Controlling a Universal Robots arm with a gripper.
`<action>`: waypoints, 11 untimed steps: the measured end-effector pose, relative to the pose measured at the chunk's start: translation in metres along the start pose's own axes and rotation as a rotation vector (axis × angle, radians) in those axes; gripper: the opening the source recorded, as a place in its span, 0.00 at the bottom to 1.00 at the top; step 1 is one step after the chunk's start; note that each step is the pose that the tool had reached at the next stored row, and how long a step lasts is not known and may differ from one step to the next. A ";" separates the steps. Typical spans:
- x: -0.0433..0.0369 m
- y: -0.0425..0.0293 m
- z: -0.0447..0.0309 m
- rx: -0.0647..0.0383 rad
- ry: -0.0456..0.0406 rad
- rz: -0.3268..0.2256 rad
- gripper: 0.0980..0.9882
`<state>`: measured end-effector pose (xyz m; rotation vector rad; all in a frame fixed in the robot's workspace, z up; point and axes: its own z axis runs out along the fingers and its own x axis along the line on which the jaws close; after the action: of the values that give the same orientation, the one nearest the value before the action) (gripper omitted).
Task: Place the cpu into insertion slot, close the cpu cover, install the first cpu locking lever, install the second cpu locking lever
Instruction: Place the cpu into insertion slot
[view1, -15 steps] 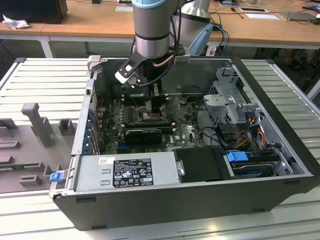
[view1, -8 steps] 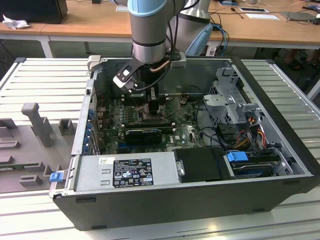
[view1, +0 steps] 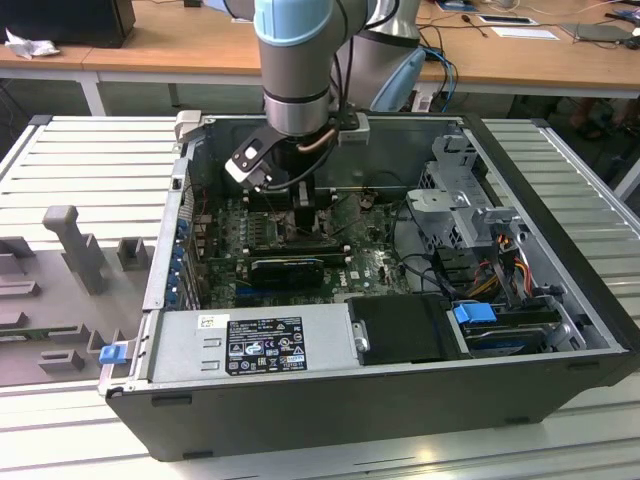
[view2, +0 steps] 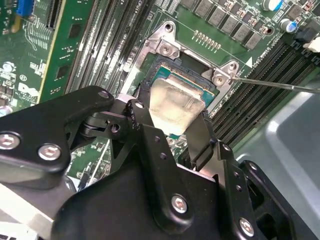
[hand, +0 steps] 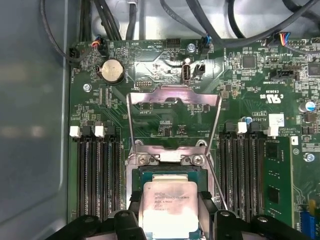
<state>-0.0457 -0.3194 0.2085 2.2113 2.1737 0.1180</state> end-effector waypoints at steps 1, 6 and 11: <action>0.0000 -0.0001 0.0016 0.000 0.0002 0.000 0.48; 0.0002 -0.0005 0.0053 0.000 0.0001 0.000 0.48; 0.0002 -0.0006 0.0063 0.000 0.0001 0.000 0.48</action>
<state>-0.0457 -0.3191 0.2022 2.2113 2.1738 0.1180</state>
